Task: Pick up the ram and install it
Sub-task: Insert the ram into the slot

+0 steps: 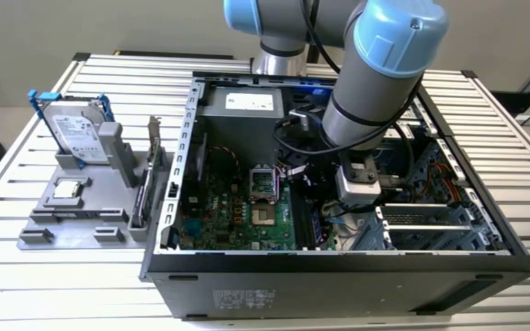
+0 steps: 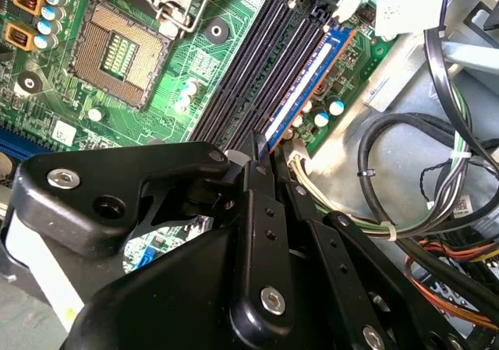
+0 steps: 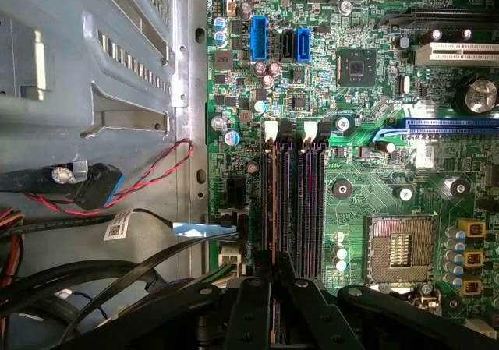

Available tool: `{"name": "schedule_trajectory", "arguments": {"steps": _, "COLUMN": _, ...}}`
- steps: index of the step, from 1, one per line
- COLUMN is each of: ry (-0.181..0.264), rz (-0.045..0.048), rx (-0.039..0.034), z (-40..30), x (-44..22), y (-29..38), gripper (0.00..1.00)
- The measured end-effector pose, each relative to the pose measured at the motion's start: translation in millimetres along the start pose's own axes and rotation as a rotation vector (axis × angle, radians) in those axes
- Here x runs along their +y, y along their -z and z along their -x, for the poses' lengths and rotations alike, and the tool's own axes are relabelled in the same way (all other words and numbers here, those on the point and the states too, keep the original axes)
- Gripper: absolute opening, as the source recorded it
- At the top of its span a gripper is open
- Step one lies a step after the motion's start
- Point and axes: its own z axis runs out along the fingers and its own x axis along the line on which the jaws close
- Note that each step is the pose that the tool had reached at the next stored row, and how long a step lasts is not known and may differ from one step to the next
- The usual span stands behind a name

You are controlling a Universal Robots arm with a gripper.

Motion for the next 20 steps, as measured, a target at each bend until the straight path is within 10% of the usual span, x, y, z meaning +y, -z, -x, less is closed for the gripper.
{"name": "schedule_trajectory", "arguments": {"steps": 19, "ry": 0.000, "rz": 0.0004, "rx": -0.0008, "z": -0.3, "x": 0.1, "y": -5.6, "gripper": 0.00}}
{"name": "schedule_trajectory", "arguments": {"steps": 20, "ry": 0.000, "rz": 0.0001, "rx": -0.0007, "z": -0.3, "x": 0.1, "y": -5.8, "gripper": 1.00}}
